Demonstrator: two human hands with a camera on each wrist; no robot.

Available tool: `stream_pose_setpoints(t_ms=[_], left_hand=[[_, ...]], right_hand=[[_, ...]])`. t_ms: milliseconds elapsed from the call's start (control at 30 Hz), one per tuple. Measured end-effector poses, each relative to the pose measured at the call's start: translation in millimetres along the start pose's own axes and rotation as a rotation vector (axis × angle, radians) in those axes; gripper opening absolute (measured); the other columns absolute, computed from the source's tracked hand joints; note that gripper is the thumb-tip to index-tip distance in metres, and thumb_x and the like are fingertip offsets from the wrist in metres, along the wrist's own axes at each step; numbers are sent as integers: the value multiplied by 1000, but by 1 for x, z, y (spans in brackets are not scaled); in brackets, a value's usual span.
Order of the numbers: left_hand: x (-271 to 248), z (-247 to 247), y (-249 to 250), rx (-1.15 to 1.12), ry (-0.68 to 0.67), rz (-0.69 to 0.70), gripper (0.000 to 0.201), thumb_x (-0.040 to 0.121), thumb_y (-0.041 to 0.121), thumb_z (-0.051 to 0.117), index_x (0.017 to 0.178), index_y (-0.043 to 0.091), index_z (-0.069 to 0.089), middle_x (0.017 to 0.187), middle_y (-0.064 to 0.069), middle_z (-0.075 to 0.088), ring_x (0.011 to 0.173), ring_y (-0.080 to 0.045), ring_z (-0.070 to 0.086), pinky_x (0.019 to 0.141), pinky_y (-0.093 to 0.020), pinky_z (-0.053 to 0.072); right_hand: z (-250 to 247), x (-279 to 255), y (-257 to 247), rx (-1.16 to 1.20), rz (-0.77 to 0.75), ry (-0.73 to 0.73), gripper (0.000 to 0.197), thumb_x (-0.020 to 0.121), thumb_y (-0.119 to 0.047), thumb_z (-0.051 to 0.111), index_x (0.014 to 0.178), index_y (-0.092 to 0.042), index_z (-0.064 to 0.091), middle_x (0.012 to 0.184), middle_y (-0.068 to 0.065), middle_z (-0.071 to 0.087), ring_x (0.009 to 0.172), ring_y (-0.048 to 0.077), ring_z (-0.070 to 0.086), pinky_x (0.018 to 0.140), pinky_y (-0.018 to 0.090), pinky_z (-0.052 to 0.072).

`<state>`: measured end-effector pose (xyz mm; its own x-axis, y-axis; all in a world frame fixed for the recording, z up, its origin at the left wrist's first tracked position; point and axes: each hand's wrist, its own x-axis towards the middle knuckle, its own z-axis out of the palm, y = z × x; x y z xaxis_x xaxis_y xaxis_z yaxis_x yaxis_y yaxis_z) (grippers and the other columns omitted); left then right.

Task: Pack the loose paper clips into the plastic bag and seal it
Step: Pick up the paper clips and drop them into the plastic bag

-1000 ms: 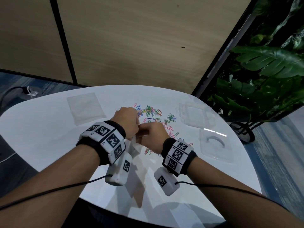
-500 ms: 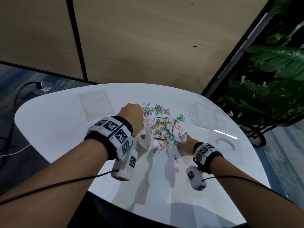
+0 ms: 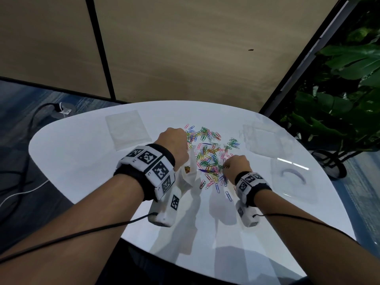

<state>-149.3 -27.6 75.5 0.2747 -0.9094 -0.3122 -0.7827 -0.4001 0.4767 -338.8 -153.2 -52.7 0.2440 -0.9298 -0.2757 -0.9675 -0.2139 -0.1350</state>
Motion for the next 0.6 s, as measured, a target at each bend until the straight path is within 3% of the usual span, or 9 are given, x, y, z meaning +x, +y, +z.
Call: stream_pose_setpoints(t_ms=[67,133,200,300,433,533,600], left_hand=[[1,1,1,-3,1,-4,27,90,-2,57,113,2,70,101,-16,75,89,-30,76,85,-41,63],[2,1,2,-1,2,-7,26,91,-1,57,114,3,69,102,-16,74,90,-30,75,86,-41,62],[2,2,4,2,-3,-7,26,91,-1,57,114,3,69,102,-17,74,90,-30,75,85,-41,62],[2,3,6,10,-11,-9,27,90,-1,58,113,2,70,100,-16,75,89,-30,76,84,-41,63],[2,3,9,-4,-20,-12,29,88,-3,58,113,1,72,98,-17,77,89,-30,76,84,-42,63],[2,6,12,-27,-12,-14,28,87,-3,57,111,0,72,96,-18,77,89,-32,76,83,-43,63],[2,8,13,-31,-2,-16,26,87,-2,58,108,1,73,94,-18,76,87,-32,76,82,-42,63]], right_hand=[[-8,5,14,208,94,31,10,82,-16,70,86,-15,79,85,4,75,71,16,65,71,22,56],[-15,9,30,421,184,-26,9,79,-20,73,84,-14,79,83,1,76,78,16,69,77,24,57],[-20,10,39,834,300,-136,16,81,-12,73,96,-6,73,87,7,73,86,21,71,79,28,59],[-32,-1,33,1431,400,-242,20,86,0,67,103,10,64,80,17,73,71,23,74,60,23,60],[-58,-24,1,1612,273,-432,16,89,-3,65,101,6,67,93,17,73,83,22,73,66,20,59],[-68,-42,-28,1616,167,-543,12,92,-1,59,100,6,65,93,16,72,91,23,70,70,19,59],[-69,-53,-45,1567,98,-601,13,92,0,58,98,8,66,91,16,73,87,22,71,71,19,59]])
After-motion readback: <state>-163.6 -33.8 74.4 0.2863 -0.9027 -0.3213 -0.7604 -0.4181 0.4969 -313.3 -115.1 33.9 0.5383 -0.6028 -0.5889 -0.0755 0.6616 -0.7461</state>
